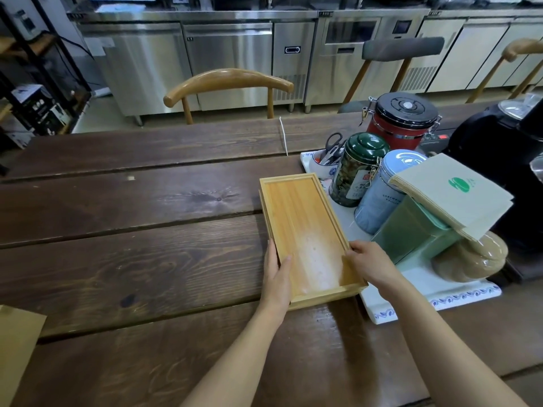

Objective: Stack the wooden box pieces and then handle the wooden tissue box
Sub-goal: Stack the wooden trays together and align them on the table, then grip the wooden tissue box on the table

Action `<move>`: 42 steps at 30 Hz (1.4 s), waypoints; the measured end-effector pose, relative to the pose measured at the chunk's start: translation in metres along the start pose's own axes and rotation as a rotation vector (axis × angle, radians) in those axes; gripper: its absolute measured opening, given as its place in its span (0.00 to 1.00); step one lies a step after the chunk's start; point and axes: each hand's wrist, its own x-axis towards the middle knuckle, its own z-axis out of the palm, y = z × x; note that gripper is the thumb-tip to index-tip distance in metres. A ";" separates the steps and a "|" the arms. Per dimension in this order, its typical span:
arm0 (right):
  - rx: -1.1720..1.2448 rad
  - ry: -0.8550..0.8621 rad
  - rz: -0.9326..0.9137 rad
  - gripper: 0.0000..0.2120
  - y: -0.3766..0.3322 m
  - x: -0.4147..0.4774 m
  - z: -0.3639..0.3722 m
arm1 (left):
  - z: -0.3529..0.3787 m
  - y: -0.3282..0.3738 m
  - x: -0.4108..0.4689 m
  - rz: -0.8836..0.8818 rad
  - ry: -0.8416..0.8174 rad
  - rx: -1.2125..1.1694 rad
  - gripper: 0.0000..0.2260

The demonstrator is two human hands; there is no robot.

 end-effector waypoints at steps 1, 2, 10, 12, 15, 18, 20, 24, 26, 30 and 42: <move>-0.035 0.000 -0.001 0.14 -0.001 -0.001 0.000 | -0.003 0.002 0.000 0.006 -0.008 0.047 0.25; -0.090 0.000 -0.002 0.15 -0.003 -0.003 -0.001 | -0.008 0.004 0.000 0.010 -0.014 0.102 0.26; -0.577 0.138 -0.171 0.20 -0.039 -0.020 0.019 | -0.096 0.034 -0.013 0.234 0.129 0.826 0.25; -0.628 0.151 -0.255 0.24 -0.057 -0.027 0.036 | -0.129 0.044 -0.022 0.316 0.174 0.969 0.25; -0.675 0.149 -0.366 0.26 -0.090 -0.040 0.069 | -0.182 0.057 -0.041 0.394 0.304 1.122 0.25; -0.667 0.086 -0.480 0.27 -0.128 -0.054 0.109 | -0.240 0.066 -0.064 0.378 0.423 1.208 0.25; -0.670 0.032 -0.569 0.29 -0.153 -0.067 0.140 | -0.280 0.068 -0.081 0.340 0.506 1.221 0.26; -0.693 -0.089 -0.713 0.30 -0.200 -0.104 0.209 | -0.351 0.064 -0.122 0.222 0.675 1.234 0.24; -0.690 -0.155 -0.782 0.29 -0.218 -0.126 0.241 | -0.381 0.059 -0.141 0.175 0.723 1.242 0.22; -0.636 -0.242 -0.839 0.26 -0.243 -0.174 0.296 | -0.423 0.047 -0.170 0.086 0.779 1.232 0.24; -0.445 -0.385 -0.638 0.34 -0.254 -0.206 0.365 | -0.443 0.026 -0.181 -0.048 0.645 0.811 0.28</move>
